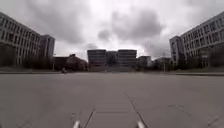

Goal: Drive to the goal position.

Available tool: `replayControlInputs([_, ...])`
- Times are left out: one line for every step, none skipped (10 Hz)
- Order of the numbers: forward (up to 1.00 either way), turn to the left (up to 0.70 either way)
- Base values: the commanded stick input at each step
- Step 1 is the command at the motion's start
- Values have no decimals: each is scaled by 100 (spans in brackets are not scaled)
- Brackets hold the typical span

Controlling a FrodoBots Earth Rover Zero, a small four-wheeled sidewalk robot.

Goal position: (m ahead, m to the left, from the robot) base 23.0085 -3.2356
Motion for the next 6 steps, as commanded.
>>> replayControlInputs([100, 0])
replayControlInputs([100, 0])
replayControlInputs([100, 0])
replayControlInputs([100, 0])
replayControlInputs([100, 0])
replayControlInputs([100, 0])
